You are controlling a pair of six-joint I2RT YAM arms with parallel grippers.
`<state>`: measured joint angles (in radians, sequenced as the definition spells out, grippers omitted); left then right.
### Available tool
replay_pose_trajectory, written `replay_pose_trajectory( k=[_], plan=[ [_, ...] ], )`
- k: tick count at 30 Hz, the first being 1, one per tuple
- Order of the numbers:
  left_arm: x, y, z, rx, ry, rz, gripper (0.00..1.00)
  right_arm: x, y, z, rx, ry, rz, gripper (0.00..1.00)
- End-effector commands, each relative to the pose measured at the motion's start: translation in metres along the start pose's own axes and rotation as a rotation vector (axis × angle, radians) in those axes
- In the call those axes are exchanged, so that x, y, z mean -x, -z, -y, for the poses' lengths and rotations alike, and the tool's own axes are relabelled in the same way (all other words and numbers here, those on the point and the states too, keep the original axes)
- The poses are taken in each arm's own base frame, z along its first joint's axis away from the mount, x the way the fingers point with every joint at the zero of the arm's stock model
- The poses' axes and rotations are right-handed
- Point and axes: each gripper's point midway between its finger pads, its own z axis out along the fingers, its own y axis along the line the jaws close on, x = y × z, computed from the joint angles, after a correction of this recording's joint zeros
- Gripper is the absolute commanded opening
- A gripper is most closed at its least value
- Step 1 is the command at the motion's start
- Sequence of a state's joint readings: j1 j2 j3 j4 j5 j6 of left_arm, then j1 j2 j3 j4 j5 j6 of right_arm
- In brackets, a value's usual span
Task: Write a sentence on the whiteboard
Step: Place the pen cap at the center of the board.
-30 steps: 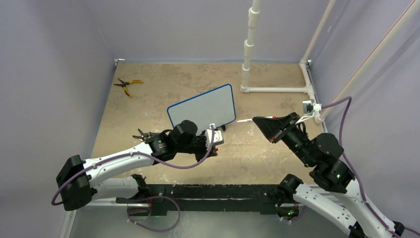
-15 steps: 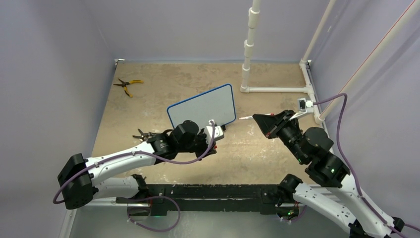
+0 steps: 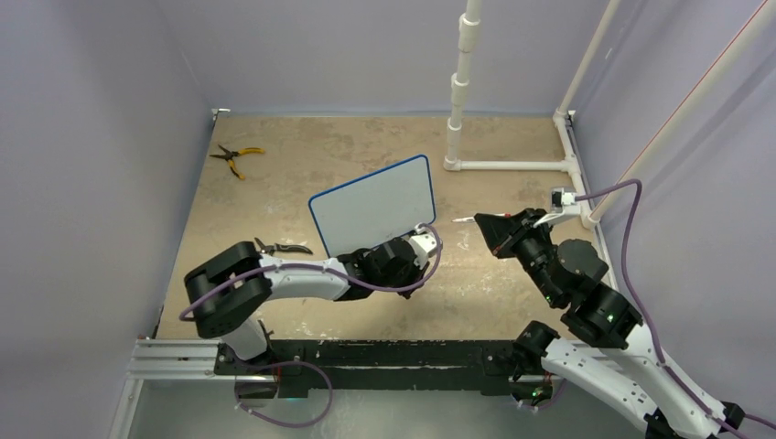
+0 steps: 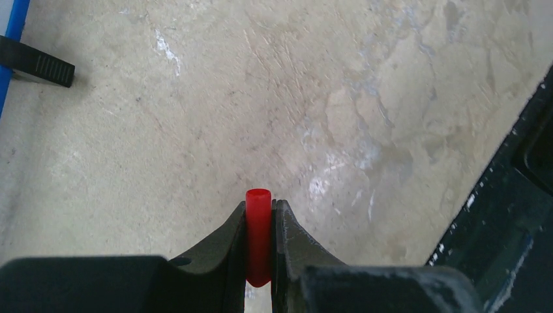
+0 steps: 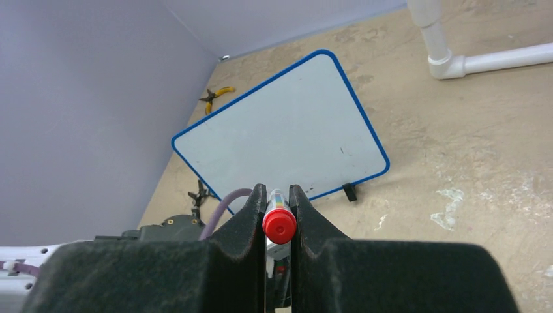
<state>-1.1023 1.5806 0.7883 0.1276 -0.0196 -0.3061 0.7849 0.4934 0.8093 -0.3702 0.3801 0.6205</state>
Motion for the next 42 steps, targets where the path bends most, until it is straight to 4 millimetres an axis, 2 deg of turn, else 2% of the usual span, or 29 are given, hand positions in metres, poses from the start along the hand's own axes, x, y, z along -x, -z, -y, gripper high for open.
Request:
replay_pose_trajectory(
  k=[1, 5, 9, 15, 22, 25, 26, 28, 32, 35, 42],
  plan=[
    [0.047, -0.023, 0.008, 0.015, 0.061, 0.137, 0.0, 0.002, 0.001, 0.015, -0.055, 0.027, 0.034, 0.0],
    [0.035, -0.043, 0.005, 0.045, 0.053, 0.097, 0.0, -0.003, -0.001, 0.019, -0.071, 0.043, 0.025, 0.0],
    [0.022, -0.055, 0.0, 0.072, 0.059, 0.065, 0.06, -0.003, -0.001, 0.021, -0.077, 0.05, 0.027, 0.0],
    [0.02, -0.058, 0.002, 0.056, 0.062, 0.067, 0.27, -0.002, 0.0, 0.021, -0.07, 0.047, 0.037, 0.0],
    [0.036, -0.047, 0.011, 0.017, 0.056, 0.101, 0.47, -0.002, 0.0, 0.02, -0.063, 0.046, 0.04, 0.0],
    [0.053, -0.032, 0.015, 0.001, 0.036, 0.135, 0.53, -0.001, 0.001, 0.02, -0.058, 0.044, 0.043, 0.0],
    [0.061, -0.024, 0.017, -0.003, 0.026, 0.153, 0.62, -0.001, 0.002, 0.019, -0.056, 0.043, 0.043, 0.0],
    [0.077, -0.008, 0.017, 0.002, 0.008, 0.183, 0.69, 0.001, 0.003, 0.018, -0.049, 0.04, 0.049, 0.0],
    [0.105, 0.029, 0.011, 0.028, -0.02, 0.23, 0.71, 0.005, 0.006, 0.016, -0.039, 0.034, 0.064, 0.0],
    [0.118, 0.05, 0.001, 0.03, -0.019, 0.228, 0.71, 0.009, 0.007, 0.012, -0.016, 0.039, 0.074, 0.0],
    [0.154, 0.114, -0.037, 0.043, 0.02, 0.29, 0.72, 0.014, 0.006, -0.002, 0.044, 0.05, 0.083, 0.0]
  ],
)
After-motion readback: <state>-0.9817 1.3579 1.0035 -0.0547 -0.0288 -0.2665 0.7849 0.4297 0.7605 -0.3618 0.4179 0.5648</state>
